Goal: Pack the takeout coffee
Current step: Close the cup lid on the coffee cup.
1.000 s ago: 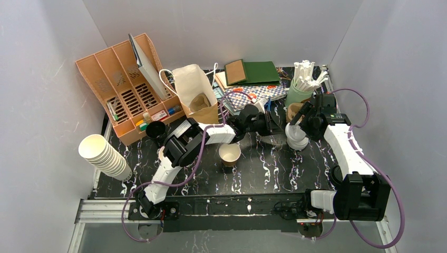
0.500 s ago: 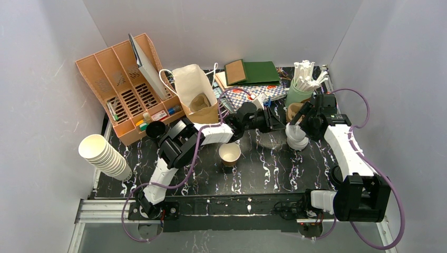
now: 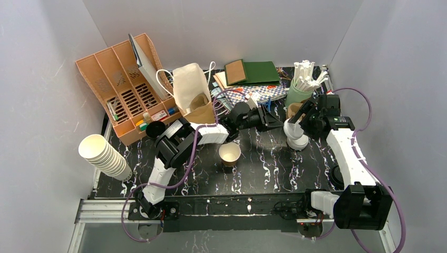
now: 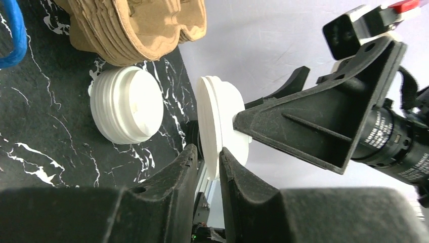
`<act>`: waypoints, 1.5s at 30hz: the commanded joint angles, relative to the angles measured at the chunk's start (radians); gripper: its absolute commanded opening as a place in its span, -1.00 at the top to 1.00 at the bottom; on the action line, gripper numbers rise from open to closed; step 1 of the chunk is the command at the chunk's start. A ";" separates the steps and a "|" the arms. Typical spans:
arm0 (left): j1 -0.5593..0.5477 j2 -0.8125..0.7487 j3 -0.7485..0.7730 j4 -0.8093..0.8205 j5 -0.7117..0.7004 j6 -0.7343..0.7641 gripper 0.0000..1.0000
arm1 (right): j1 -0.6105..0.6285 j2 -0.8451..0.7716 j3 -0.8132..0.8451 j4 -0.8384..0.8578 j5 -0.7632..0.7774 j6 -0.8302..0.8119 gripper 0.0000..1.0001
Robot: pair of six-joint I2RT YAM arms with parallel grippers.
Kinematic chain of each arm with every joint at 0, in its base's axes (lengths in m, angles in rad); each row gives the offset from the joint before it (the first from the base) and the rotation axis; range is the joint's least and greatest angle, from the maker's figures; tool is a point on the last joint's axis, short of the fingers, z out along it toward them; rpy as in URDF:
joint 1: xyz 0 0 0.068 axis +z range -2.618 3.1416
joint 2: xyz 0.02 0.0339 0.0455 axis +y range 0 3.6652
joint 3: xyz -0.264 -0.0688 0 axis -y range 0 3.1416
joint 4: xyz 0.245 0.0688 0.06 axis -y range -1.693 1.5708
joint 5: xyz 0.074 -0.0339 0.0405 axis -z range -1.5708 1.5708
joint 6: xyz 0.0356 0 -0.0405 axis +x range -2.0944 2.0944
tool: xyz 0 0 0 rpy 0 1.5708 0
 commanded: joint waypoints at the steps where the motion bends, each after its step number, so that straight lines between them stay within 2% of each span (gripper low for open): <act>1: 0.019 -0.115 -0.060 0.144 0.026 -0.082 0.56 | -0.005 -0.042 0.003 0.044 -0.052 0.024 -0.66; 6: 0.020 -0.201 -0.119 0.147 -0.007 -0.063 0.47 | -0.004 -0.108 -0.040 0.102 -0.091 0.048 -0.61; 12: 0.020 -0.232 -0.131 0.180 0.015 -0.099 0.38 | -0.005 -0.171 -0.065 0.150 -0.148 0.074 -0.57; 16: 0.020 -0.230 -0.123 0.180 0.026 -0.114 0.40 | -0.005 -0.191 -0.076 0.168 -0.177 0.088 -0.55; 19: 0.020 -0.230 -0.132 0.180 0.013 -0.119 0.40 | -0.005 -0.204 -0.075 0.169 -0.168 0.091 -0.55; 25: 0.021 -0.236 -0.158 0.174 -0.030 -0.105 0.23 | -0.005 -0.254 -0.071 0.163 -0.120 0.089 -0.55; 29: 0.021 -0.234 -0.154 0.170 -0.029 -0.097 0.20 | -0.005 -0.270 -0.062 0.159 -0.118 0.078 -0.55; 33: 0.021 -0.219 -0.132 0.169 -0.008 -0.111 0.30 | -0.005 -0.262 -0.058 0.163 -0.160 0.071 -0.53; 42: 0.021 -0.212 -0.118 0.170 0.013 -0.120 0.77 | -0.005 -0.246 -0.061 0.178 -0.201 0.074 -0.51; 45: 0.020 -0.208 -0.118 0.170 0.013 -0.123 0.82 | -0.005 -0.244 -0.061 0.182 -0.211 0.075 -0.50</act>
